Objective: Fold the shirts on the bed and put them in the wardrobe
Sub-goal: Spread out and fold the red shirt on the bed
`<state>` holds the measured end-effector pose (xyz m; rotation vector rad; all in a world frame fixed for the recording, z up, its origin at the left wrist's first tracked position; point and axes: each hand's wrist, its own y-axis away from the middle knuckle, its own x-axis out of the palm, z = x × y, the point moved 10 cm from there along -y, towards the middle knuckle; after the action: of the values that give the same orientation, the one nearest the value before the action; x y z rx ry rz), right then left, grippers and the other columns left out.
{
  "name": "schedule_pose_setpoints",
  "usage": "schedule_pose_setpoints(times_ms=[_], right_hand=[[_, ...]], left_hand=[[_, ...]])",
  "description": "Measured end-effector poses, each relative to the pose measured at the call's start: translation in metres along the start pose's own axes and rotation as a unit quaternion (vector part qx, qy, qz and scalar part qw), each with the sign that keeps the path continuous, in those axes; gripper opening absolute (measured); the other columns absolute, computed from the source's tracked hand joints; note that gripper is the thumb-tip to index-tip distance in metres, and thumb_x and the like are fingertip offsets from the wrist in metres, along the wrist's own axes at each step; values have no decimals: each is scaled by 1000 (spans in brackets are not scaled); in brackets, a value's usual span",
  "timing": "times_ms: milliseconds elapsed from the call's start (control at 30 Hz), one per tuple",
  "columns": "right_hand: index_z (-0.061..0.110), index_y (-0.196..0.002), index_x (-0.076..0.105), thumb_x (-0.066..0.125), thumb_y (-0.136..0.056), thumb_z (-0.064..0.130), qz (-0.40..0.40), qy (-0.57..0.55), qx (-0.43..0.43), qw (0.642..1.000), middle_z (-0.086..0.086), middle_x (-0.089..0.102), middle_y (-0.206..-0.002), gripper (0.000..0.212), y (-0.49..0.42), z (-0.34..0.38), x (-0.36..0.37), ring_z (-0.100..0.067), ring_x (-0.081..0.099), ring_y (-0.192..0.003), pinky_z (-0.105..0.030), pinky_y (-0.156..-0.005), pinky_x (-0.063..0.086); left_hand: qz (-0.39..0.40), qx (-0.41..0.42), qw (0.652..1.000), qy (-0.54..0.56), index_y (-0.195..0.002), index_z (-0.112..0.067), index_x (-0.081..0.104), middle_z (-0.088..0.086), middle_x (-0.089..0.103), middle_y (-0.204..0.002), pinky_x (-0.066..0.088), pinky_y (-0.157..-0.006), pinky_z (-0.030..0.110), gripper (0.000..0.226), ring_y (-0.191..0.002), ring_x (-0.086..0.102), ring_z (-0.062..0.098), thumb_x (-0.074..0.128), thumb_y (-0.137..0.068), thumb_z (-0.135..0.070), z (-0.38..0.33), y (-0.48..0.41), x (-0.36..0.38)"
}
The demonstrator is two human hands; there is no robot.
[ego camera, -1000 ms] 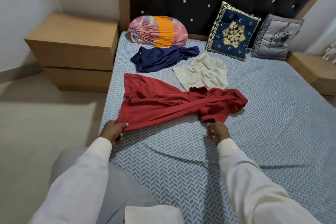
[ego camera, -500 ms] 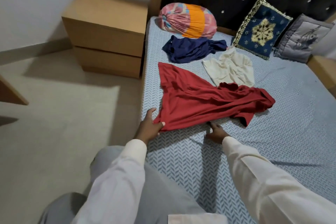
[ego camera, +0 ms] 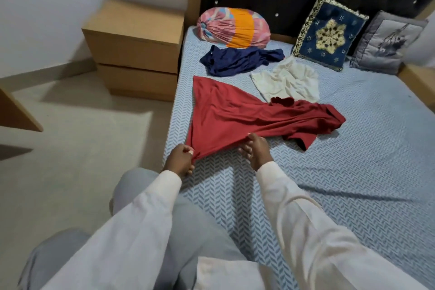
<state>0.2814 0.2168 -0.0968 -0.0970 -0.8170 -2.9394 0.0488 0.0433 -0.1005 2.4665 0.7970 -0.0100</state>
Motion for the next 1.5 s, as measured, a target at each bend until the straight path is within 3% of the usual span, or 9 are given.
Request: schedule_pose_setpoints(times_ms=[200,333,500,633,733,833,1033,1233,1500], right_hand=[[12,-123,52,62,-98,22,54,-8,49,997,-10,62,-104,29,-10,-18,-23,-22,66,-91,-34,-68,57],[18,-99,51,57,-100,19,92,-29,73,993,-5,59,-91,7,-10,-26,-29,-17,62,-77,-33,-65,47],[23,-93,50,63,-79,19,-67,63,-32,995,-12,57,-94,20,-42,5,-83,-29,59,-81,-41,-72,50],[10,-125,56,63,-83,21,-225,369,-97,897,-22,25,-156,44,-58,49,-147,-45,52,-122,-42,-103,42],[9,-133,54,60,-89,18,-172,527,-81,828,-15,-7,-166,45,-89,59,-171,-45,44,-134,-42,-108,40],[-2,-138,49,59,-91,16,-117,567,-68,813,-21,8,-165,51,-111,66,-179,-39,32,-144,-38,-113,34],[-5,-94,67,50,-70,24,-225,414,-196,860,-29,63,-106,41,-106,103,-215,-43,59,-102,-42,-92,46],[-14,-109,61,49,-73,0,-463,218,-261,819,-28,56,-129,41,0,133,-321,-40,53,-119,-33,-102,37],[-3,-120,52,38,-84,34,-528,270,-32,804,-26,35,-148,54,41,51,-379,-45,41,-125,-51,-97,38]], left_hand=[[22,-33,998,-52,-96,0,62,9,49,-58,40,-51,24,33,-48,46,19,53,-101,-31,10,3,10],[65,-3,969,-238,-66,-13,67,0,55,-45,38,-56,24,32,-46,50,17,77,-84,-38,6,8,22],[-51,11,933,-357,-79,-20,72,10,72,-101,52,-87,29,9,-97,67,28,65,-85,-18,0,3,10],[-129,36,932,-337,-86,-18,75,11,70,-103,56,-87,39,22,-99,65,32,54,-82,-19,-8,-4,-8],[-60,17,937,-344,-74,-24,73,8,70,-103,54,-90,37,16,-102,64,30,73,-77,-40,-2,-4,6],[-16,-31,911,-412,-94,-25,67,8,46,-122,50,-97,41,54,-113,56,33,75,-63,-70,8,0,18],[-73,15,846,-527,-109,-10,66,15,61,-117,53,-84,38,50,-103,62,35,59,-80,-50,-4,-1,26],[-74,16,850,-521,-110,-7,65,18,65,-115,49,-76,33,44,-102,64,37,60,-81,-40,-8,-1,29],[-69,47,847,-525,-122,-2,55,22,62,-122,49,-89,40,78,-112,60,39,58,-82,-69,-12,-1,42]])
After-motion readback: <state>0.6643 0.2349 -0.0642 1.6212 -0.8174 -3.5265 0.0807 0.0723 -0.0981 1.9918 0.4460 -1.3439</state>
